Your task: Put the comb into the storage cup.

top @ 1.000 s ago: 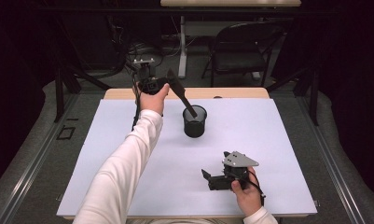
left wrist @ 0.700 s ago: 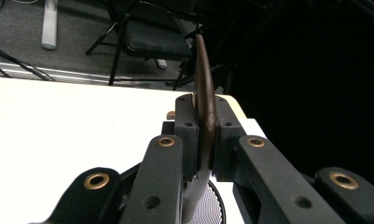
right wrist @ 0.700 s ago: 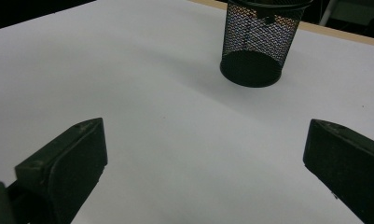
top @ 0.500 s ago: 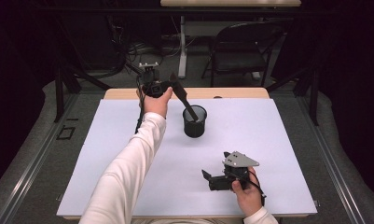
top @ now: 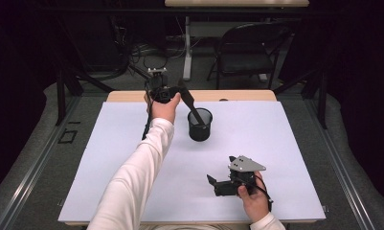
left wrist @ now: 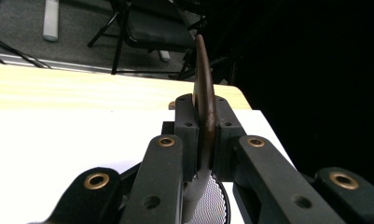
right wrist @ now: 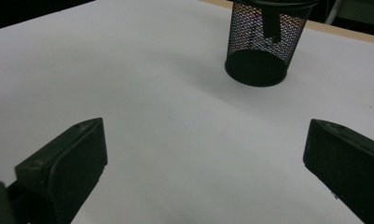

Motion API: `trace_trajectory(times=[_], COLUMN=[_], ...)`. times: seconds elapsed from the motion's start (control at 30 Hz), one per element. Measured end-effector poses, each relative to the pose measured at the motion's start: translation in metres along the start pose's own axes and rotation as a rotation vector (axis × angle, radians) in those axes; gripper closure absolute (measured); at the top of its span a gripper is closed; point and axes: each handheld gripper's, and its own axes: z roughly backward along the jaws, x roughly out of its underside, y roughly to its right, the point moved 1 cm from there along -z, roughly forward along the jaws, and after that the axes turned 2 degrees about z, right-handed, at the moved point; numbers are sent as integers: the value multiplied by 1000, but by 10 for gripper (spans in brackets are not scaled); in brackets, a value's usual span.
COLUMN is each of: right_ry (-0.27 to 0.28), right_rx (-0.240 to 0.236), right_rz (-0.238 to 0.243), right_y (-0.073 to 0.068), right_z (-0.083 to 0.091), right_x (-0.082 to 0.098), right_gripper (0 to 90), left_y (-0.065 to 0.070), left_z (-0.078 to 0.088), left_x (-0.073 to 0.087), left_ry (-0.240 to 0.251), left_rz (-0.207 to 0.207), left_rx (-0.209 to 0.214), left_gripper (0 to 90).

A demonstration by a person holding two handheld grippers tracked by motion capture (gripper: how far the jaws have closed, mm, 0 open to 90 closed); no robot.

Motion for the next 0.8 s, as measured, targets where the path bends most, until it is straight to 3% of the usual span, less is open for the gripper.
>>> trace_trajectory(times=[0.8], right_ry=[-17], right_rx=[-18], right_rz=[8], right_y=[-1], right_z=[-1], right_x=[1], right_gripper=[4], left_y=[1], left_z=[-16], left_x=[15], left_ry=[-39], left_rz=[3], left_rx=[-7], left_gripper=[837])
